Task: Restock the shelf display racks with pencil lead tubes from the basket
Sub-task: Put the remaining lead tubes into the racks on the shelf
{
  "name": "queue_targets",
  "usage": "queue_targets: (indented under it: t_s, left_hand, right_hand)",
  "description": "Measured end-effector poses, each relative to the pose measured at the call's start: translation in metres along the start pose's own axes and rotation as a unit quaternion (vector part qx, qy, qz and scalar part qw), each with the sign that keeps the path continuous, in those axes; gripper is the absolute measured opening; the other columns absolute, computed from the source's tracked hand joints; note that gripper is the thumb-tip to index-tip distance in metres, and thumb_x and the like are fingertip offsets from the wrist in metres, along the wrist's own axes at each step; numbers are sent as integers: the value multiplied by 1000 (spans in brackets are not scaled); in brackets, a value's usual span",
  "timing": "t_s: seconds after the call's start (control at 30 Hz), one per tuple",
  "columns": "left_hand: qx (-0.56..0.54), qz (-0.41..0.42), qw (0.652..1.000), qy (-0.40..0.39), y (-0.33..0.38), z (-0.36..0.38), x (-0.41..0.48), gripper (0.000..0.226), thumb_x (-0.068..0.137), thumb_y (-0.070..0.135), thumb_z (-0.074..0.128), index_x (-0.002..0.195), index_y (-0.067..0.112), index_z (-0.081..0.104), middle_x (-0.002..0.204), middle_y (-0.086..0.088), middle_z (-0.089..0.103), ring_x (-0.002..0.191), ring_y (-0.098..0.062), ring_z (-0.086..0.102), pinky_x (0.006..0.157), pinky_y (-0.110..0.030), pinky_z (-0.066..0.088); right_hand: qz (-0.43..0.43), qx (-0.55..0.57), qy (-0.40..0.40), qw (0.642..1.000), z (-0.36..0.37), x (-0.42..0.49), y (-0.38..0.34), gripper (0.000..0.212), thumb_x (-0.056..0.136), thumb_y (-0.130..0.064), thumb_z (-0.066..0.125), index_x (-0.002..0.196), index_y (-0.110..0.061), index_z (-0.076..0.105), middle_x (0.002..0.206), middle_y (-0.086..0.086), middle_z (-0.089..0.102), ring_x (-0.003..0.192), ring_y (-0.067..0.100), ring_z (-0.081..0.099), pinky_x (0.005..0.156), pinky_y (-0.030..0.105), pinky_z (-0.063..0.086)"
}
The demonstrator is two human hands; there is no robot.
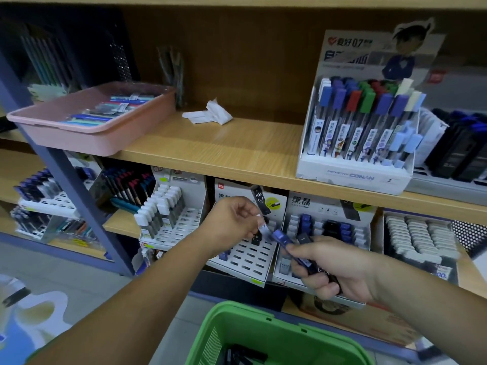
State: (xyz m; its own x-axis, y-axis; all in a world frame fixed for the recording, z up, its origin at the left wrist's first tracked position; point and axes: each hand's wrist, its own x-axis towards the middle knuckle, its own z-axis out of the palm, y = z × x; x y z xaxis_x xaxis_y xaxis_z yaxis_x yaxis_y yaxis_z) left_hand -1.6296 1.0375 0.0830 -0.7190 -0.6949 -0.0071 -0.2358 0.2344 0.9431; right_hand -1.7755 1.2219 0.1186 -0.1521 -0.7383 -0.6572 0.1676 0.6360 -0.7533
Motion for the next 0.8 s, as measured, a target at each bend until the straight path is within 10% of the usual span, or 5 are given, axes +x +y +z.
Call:
queue_targets:
  t_s: [0.2, 0.8]
  left_hand:
    - [233, 88, 968, -16, -14, 23, 18, 14, 95, 14, 72, 97, 28, 73, 79, 21, 64, 72, 7, 61, 65, -4, 42]
    - [328, 152, 930, -70, -21, 24, 33, 19, 90, 4, 66, 92, 20, 74, 80, 8, 67, 66, -6, 56, 63, -22, 44]
  right_hand:
    - [6, -34, -19, 999, -11, -5, 10, 13, 101, -18, 62, 97, -10, 53, 80, 12, 55, 52, 15, 32, 44, 22, 15]
    - [-94, 1, 94, 991, -11, 8, 18, 19, 103, -19, 62, 116, -6, 61, 80, 17, 69, 47, 15, 36, 43, 22, 21]
